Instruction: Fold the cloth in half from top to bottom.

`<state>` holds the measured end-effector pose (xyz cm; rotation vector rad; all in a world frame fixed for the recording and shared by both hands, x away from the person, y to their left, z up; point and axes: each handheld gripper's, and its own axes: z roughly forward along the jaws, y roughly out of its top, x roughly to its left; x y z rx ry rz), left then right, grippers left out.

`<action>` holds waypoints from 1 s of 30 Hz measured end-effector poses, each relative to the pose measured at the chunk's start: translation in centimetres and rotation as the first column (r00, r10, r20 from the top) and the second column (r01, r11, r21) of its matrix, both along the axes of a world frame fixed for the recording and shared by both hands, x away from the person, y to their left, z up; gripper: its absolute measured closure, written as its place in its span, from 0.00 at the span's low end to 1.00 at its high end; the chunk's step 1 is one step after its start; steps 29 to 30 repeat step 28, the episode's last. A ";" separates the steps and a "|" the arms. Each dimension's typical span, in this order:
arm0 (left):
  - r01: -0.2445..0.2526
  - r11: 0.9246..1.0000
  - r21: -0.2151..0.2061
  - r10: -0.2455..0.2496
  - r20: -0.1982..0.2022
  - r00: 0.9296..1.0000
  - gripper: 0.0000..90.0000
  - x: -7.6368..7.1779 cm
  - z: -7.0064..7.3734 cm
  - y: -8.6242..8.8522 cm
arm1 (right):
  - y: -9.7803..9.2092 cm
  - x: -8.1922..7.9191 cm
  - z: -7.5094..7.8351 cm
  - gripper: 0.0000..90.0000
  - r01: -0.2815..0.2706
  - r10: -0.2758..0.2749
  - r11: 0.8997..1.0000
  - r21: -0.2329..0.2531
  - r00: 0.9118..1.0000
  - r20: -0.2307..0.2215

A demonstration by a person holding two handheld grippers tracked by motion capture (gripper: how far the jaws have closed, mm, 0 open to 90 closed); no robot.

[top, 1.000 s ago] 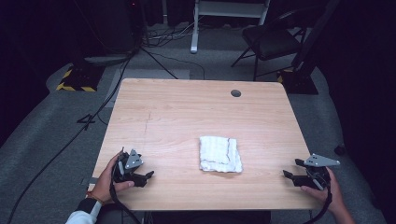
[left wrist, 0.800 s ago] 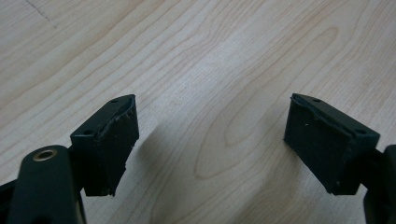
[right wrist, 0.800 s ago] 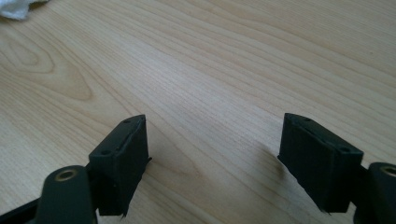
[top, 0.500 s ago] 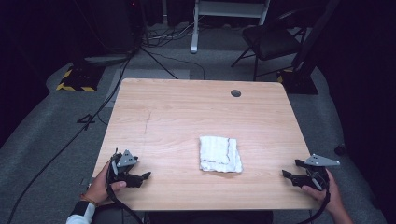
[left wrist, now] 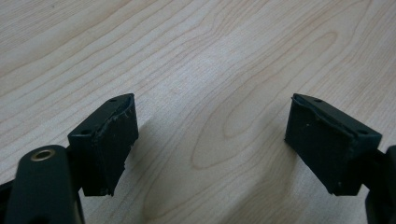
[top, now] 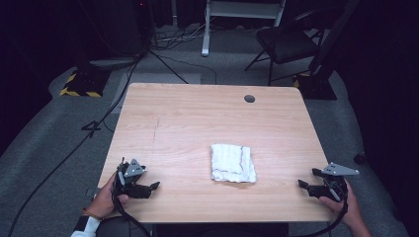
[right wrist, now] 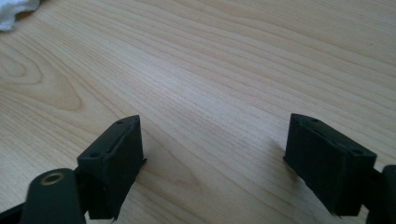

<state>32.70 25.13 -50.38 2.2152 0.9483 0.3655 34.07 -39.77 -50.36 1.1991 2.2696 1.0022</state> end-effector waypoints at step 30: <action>0.001 1.000 -0.003 -0.001 -0.002 1.000 0.19 0.0 0.0 0.0 | 0.0 0.0 0.0 0.21 0.000 0.000 1.000 0.000 1.000 0.000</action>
